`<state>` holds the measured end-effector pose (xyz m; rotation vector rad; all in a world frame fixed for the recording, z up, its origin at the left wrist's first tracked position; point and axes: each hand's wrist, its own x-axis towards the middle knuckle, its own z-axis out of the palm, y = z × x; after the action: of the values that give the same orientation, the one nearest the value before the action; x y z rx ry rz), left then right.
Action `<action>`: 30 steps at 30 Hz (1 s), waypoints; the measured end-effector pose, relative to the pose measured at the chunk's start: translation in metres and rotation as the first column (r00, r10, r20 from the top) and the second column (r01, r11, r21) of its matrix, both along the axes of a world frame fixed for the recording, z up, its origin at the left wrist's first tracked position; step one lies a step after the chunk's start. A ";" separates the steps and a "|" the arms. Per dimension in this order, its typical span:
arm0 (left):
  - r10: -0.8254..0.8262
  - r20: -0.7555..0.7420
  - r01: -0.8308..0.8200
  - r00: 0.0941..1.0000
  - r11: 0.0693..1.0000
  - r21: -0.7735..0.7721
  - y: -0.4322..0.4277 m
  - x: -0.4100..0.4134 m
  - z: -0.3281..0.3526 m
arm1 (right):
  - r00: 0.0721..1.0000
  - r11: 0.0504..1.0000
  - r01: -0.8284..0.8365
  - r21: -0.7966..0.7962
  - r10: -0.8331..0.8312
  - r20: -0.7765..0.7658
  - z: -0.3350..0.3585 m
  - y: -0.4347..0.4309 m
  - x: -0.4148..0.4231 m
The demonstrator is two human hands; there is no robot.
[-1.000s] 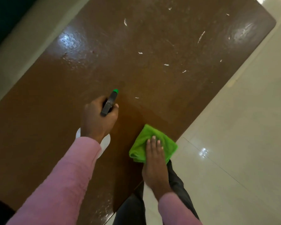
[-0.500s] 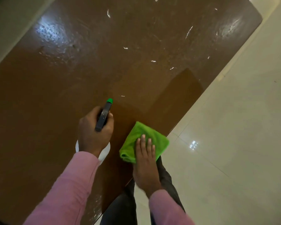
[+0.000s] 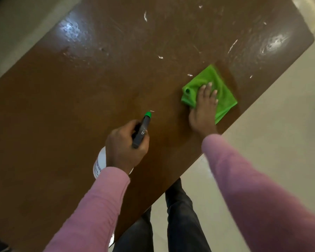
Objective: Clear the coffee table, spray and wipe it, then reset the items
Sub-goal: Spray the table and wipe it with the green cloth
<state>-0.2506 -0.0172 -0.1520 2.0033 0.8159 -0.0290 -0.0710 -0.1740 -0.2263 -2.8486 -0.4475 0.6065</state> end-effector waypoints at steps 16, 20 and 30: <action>0.121 0.052 -0.122 0.991 0.993 0.001 0.007 -0.005 -0.003 | 0.998 0.996 -0.036 -0.079 0.031 -0.055 -0.001 0.037 0.067; 0.221 0.023 -0.221 0.975 0.975 -0.008 0.015 0.002 0.001 | 0.990 0.989 -0.141 -0.044 0.141 -0.006 0.004 0.047 0.025; 0.536 -0.045 -0.535 0.843 0.844 0.035 0.035 0.004 -0.001 | 0.858 0.877 -0.473 0.083 0.480 -0.181 0.020 0.048 -0.122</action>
<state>-0.2461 0.0181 -0.1533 1.7322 1.3932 0.2524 -0.1926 -0.1264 -0.2060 -2.6035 -1.1326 0.9409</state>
